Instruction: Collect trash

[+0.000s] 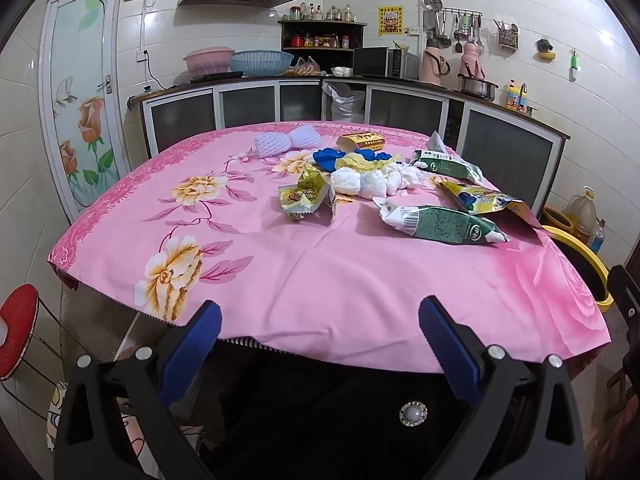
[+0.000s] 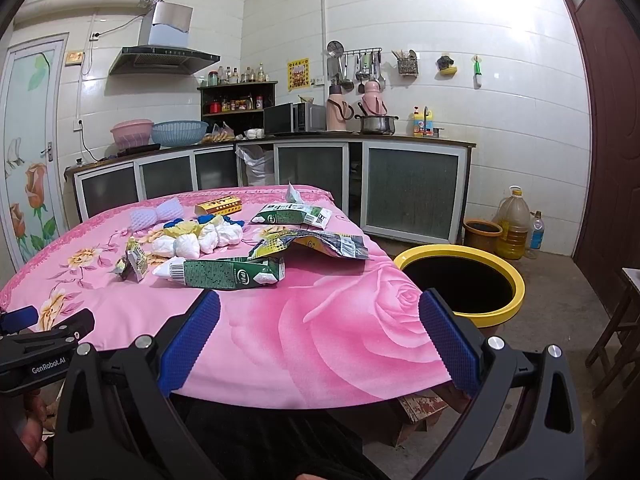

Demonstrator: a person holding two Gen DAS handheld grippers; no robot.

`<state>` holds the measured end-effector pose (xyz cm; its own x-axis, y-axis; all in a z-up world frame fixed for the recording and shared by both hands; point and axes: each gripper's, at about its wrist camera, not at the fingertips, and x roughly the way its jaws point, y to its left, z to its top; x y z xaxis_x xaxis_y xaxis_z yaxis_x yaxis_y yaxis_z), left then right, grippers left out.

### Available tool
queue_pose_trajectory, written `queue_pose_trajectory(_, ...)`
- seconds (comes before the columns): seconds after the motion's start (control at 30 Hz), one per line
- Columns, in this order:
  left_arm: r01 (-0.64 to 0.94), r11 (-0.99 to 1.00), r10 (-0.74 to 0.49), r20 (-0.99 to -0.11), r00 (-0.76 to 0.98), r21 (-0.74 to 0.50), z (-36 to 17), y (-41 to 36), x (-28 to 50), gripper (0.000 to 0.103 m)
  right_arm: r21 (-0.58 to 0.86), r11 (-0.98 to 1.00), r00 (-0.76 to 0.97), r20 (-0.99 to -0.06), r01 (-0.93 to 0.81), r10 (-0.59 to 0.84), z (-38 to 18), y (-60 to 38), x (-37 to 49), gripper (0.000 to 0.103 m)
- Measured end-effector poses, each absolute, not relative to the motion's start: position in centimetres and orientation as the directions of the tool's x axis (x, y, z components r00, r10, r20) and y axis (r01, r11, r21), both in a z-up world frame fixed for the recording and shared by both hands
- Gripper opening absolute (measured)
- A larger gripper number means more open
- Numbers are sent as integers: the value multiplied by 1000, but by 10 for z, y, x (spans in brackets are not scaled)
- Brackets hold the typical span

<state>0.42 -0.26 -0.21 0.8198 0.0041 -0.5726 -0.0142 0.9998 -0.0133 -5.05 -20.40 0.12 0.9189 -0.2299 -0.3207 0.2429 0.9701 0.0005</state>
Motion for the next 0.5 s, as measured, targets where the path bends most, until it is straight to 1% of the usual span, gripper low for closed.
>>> queue_pose_trajectory(0.5,-5,1000,-1,-567,824,-10,-4,-1,2,95,2,970,920,-320,241,-228,1,-204,-51,96)
